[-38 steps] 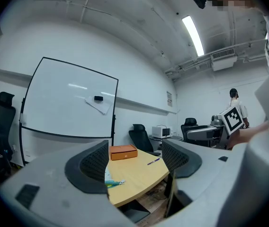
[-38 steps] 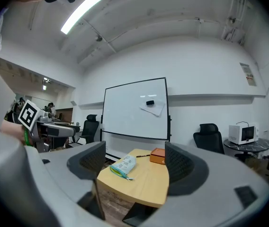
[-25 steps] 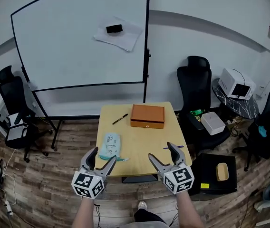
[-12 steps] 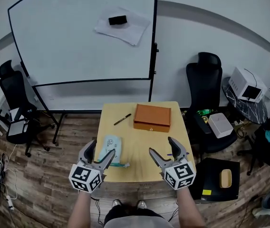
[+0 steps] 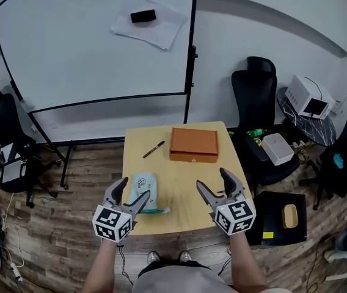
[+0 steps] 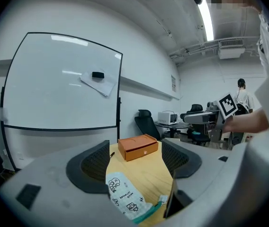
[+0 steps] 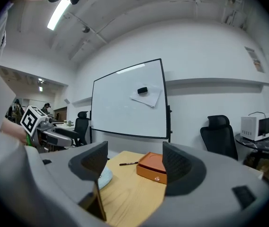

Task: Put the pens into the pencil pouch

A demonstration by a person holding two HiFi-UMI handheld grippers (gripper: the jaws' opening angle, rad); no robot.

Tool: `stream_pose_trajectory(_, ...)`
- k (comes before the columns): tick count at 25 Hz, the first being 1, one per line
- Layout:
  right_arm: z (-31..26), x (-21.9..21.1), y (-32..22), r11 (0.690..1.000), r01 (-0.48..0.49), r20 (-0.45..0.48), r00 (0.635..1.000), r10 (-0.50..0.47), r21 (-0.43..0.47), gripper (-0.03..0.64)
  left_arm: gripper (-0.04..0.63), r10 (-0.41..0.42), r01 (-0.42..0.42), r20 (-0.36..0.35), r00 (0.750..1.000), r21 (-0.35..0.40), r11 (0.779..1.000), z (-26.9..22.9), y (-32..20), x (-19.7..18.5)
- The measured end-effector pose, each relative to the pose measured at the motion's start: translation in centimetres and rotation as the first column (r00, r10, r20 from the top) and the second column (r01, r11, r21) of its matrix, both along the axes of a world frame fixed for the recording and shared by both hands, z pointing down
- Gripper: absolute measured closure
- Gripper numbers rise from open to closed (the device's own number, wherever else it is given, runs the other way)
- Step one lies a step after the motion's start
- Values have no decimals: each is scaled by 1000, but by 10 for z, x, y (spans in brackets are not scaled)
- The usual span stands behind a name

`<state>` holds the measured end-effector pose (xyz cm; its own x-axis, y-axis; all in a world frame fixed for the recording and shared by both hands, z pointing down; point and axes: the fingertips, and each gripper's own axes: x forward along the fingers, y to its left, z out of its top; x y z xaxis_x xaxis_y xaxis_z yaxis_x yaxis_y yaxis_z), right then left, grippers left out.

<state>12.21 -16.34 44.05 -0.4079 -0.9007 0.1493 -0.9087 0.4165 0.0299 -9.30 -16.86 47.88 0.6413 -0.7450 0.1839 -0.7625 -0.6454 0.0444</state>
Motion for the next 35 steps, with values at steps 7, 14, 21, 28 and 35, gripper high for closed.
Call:
stream_pose_trajectory(7, 16, 1, 3, 999, -33, -7, 999, 33, -41, 279, 270, 115, -101, 127, 985, -108, 989, 63, 5, -1)
stream_pose_trajectory(14, 28, -5, 9, 996, -38, -16, 999, 36, -76, 287, 271, 309, -239, 290, 906, -252, 938, 131, 27, -4)
stream_pose_trajectory(21, 31, -7, 14, 994, -54, -17, 998, 52, -90, 295, 284, 468, -318, 452, 759, -370, 873, 190, 38, -6)
stream_pose_trajectory(28, 34, -1, 21, 992, -82, -23, 997, 80, -100, 302, 414, 504, -312, 539, 675, -411, 857, 219, 35, -5)
stream_pose_trajectory(35, 33, 10, 26, 988, -117, -21, 993, 115, -102, 310, 516, 507, -310, 562, 654, -412, 857, 220, 33, -4)
